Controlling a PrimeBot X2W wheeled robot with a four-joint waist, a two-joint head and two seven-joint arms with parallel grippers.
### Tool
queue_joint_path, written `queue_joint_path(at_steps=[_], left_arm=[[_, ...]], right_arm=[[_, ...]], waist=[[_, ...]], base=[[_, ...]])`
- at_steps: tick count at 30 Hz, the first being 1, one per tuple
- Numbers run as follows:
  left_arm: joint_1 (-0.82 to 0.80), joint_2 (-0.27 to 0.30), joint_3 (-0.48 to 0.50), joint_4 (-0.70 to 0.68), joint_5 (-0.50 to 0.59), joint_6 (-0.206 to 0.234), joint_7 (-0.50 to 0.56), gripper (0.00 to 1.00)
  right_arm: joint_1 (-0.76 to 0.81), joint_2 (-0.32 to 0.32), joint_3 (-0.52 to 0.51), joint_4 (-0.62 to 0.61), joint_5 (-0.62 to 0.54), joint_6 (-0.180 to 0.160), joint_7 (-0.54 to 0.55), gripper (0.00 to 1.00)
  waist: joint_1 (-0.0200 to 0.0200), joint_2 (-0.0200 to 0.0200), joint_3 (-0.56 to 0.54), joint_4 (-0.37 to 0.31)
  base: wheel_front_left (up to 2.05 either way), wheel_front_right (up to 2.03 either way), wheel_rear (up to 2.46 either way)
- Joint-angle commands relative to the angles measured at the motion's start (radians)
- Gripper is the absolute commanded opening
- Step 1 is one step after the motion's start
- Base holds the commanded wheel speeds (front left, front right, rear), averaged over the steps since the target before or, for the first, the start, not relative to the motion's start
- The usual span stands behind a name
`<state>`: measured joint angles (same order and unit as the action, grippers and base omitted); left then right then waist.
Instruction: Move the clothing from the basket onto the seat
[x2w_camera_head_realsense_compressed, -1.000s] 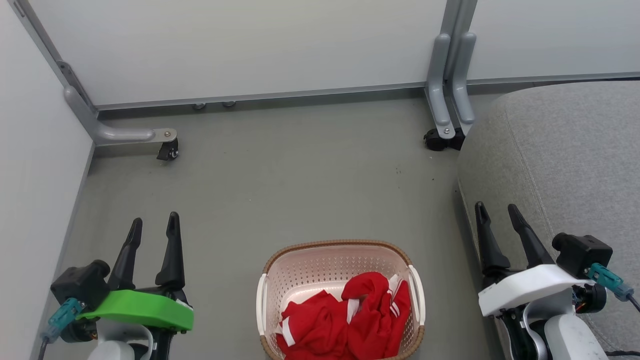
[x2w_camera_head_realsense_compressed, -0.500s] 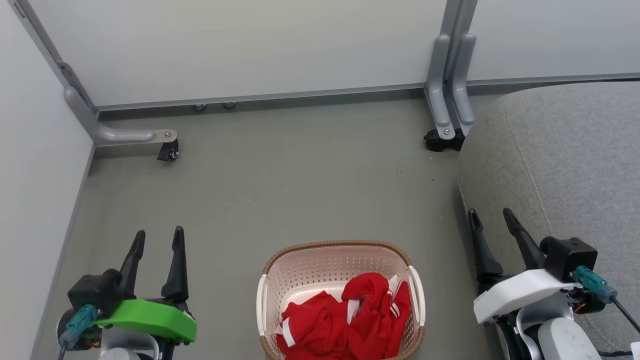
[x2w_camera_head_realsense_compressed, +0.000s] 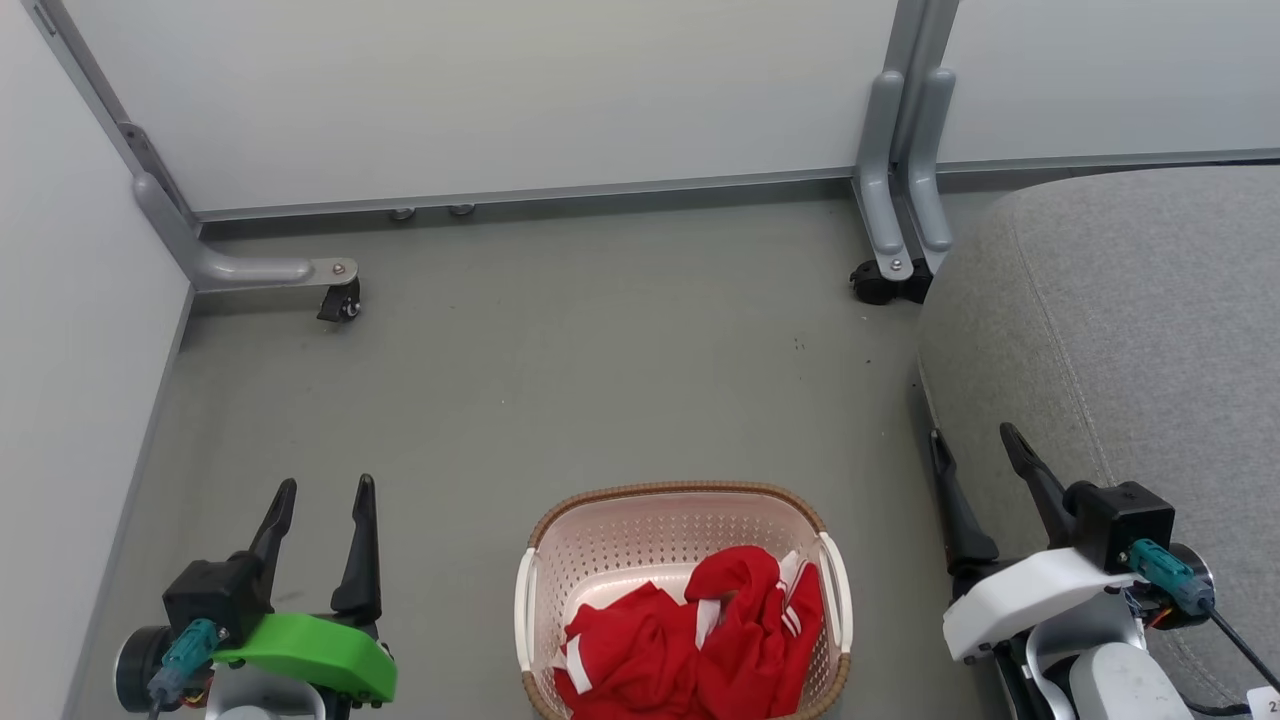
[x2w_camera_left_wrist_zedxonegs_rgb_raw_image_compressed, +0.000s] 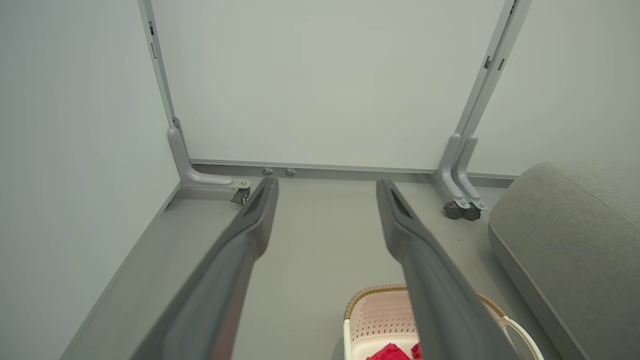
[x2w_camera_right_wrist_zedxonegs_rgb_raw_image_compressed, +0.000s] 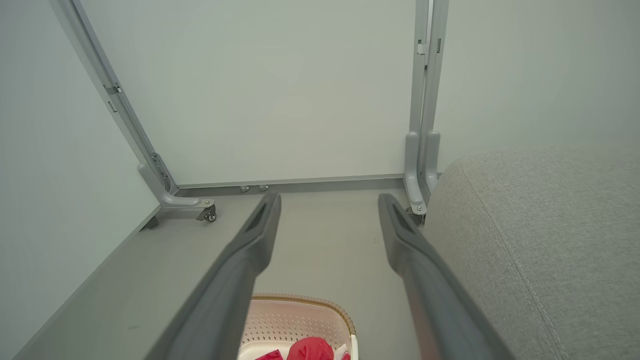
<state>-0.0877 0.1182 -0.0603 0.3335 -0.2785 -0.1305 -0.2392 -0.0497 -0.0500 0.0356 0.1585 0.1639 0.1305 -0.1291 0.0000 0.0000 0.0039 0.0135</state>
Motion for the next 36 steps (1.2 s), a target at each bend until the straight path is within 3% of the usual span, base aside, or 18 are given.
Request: queue_joint_path(at_steps=[1, 12, 36], left_arm=[[-0.006, 0.004, 0.003, 0.004, 0.025, 0.0, -0.009, 1.0], [-0.01, 0.006, -0.003, 0.012, 0.088, 0.0, -0.029, 1.0], [-0.032, -0.014, -0.004, 0.034, 0.087, 0.0, -0.026, 1.0]], right_arm=[[0.009, -0.001, 0.001, -0.003, -0.021, 0.0, -0.003, 1.0], [0.017, -0.001, 0.003, -0.008, -0.072, 0.0, -0.016, 1.0], [-0.012, -0.001, 0.007, -0.031, -0.038, 0.0, -0.008, 1.0]], waist=[[0.0, 0.0, 0.001, 0.0], [0.0, 0.0, 0.005, 0.003], [0.0, 0.0, 0.031, -0.018]], base=[[0.0, 0.0, 0.0], [0.0, 0.0, 0.0], [0.0, 0.0, 0.0]])
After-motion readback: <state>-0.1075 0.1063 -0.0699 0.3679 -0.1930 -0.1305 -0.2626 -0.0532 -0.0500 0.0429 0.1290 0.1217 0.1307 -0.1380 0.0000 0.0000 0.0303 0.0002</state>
